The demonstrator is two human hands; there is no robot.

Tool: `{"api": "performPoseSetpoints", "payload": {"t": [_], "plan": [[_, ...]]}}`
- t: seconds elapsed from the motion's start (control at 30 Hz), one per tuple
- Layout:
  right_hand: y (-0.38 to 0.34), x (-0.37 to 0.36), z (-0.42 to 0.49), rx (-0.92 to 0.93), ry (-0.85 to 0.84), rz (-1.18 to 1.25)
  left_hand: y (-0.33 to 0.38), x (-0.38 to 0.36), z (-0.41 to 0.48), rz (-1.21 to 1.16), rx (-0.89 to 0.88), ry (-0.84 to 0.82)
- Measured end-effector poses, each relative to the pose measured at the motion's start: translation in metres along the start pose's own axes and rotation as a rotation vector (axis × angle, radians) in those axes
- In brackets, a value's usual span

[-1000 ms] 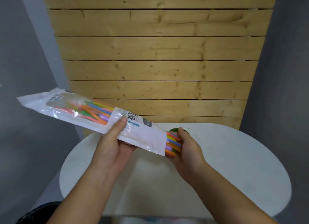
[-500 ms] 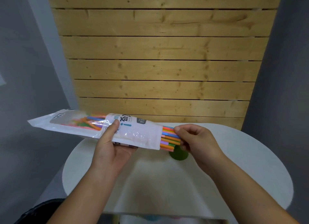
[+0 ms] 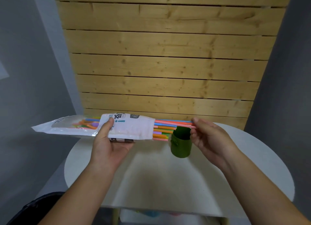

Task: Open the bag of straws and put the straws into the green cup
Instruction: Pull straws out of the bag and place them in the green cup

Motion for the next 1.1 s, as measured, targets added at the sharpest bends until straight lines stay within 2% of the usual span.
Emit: {"api": "performPoseSetpoints", "payload": {"t": [0.1,0.27,0.6,0.77,1.1], "plan": [[0.016,-0.010,-0.003,-0.027,-0.057,0.145,0.000,0.000,0.002,-0.021,0.005,0.002],[0.046,-0.032,-0.008,-0.040,-0.075,-0.045,-0.001,0.000,0.002,-0.041,0.011,0.000],[0.016,-0.030,-0.010,0.177,0.158,-0.058,-0.015,0.006,0.004,-0.031,0.055,0.031],[-0.012,-0.007,-0.006,0.294,0.281,-0.076,-0.017,0.009,0.011,-0.064,0.051,0.049],[-0.070,0.056,0.003,0.417,0.405,-0.111,-0.022,0.016,0.029,-0.077,0.043,0.066]]}}
Point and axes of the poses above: each hand's wrist, its own z-axis towards the middle knuckle, its own x-axis out of the back of the hand, y = z × x, the point moved 8 cm from there along z, towards the middle knuckle, and after that the axes turned 4 degrees about x, right-handed, at the moved point
